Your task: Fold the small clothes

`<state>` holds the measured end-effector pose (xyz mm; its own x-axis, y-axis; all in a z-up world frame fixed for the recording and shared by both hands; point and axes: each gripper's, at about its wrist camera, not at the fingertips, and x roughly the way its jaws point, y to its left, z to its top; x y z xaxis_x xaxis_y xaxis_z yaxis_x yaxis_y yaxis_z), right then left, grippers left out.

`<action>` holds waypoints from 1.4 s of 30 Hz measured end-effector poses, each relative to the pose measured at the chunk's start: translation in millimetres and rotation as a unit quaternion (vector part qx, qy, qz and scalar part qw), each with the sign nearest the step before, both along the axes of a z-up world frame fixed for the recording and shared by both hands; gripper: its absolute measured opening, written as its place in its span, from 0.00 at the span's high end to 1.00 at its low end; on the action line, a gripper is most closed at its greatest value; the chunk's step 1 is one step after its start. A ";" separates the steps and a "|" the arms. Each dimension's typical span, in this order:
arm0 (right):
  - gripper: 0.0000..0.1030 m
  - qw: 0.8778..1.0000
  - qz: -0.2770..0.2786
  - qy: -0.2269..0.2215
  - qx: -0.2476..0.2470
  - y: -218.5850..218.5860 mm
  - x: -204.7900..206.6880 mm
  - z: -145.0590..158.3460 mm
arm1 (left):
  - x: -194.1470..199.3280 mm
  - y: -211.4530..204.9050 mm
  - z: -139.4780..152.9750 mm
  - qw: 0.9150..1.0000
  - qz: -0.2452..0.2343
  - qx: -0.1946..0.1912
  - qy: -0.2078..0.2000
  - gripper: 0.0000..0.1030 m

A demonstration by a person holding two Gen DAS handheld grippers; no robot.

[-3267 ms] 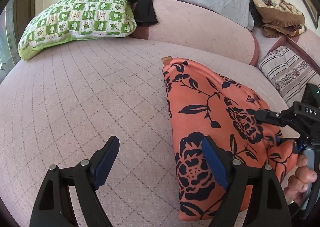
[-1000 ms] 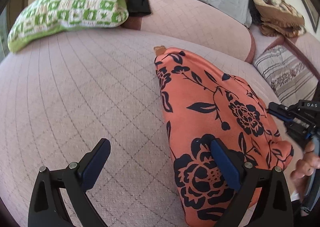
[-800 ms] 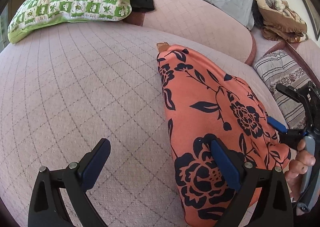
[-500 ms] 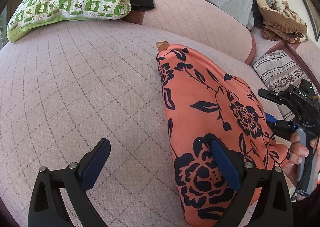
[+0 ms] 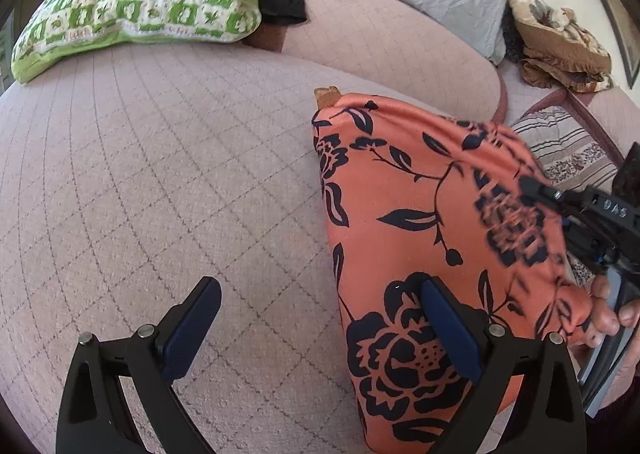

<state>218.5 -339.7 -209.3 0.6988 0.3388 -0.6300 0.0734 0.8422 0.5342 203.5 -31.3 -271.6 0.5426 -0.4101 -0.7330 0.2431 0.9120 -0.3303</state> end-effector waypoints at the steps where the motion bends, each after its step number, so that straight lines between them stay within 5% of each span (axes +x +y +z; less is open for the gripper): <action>1: 0.83 1.000 -0.008 -0.018 -0.003 -0.8 -5.2 8.1 | -1.6 -1.5 1.6 1.000 -0.005 -0.001 -0.007 0.03; 7: 0.84 0.996 -0.087 0.005 -0.028 -27.1 -19.9 8.6 | -10.6 -18.8 1.6 0.998 -0.041 0.020 -0.033 0.03; 11: 0.82 0.992 -0.082 0.092 0.002 -41.0 -8.9 -19.8 | -10.2 -24.8 -8.2 0.998 -0.046 0.044 -0.023 0.03; 14: 0.77 0.986 -0.090 0.135 0.039 -47.7 -3.1 -37.3 | -8.2 -18.4 -13.1 0.999 -0.041 0.021 -0.003 0.03; 18: 0.72 0.985 -0.123 0.104 0.068 -61.0 -13.4 -20.7 | -7.0 -14.4 -15.9 0.999 -0.038 0.011 0.008 0.03; 21: 0.72 0.987 -0.153 0.036 0.015 -57.3 -25.0 6.8 | -9.1 -17.4 -14.5 0.999 -0.038 0.021 -0.003 0.03; 24: 0.73 0.993 -0.104 -0.038 -0.035 -30.9 -24.0 33.6 | -11.4 -19.9 -13.3 0.999 -0.037 0.028 -0.011 0.03; 26: 0.73 0.995 -0.078 -0.032 -0.057 -15.9 -13.6 30.8 | -9.3 -18.9 -15.1 0.999 -0.036 0.025 -0.010 0.03; 30: 0.74 0.990 -0.057 0.121 -0.047 -15.9 31.4 -30.7 | -8.3 -19.9 -17.1 0.999 -0.041 0.025 -0.005 0.03; 34: 0.74 0.992 -0.081 0.097 -0.006 -31.0 20.7 -18.7 | -13.0 -22.7 -14.2 0.998 -0.039 0.039 -0.015 0.03; 42: 0.73 0.996 -0.033 0.039 -0.066 -0.4 -53.7 34.7 | -24.7 -28.3 -11.7 0.997 -0.037 0.064 -0.037 0.03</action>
<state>164.8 -340.1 -174.6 0.6637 0.2037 -0.7197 0.1688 0.8966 0.4094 178.8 -59.6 -283.3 0.5693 -0.3560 -0.7411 0.3306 0.9244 -0.1900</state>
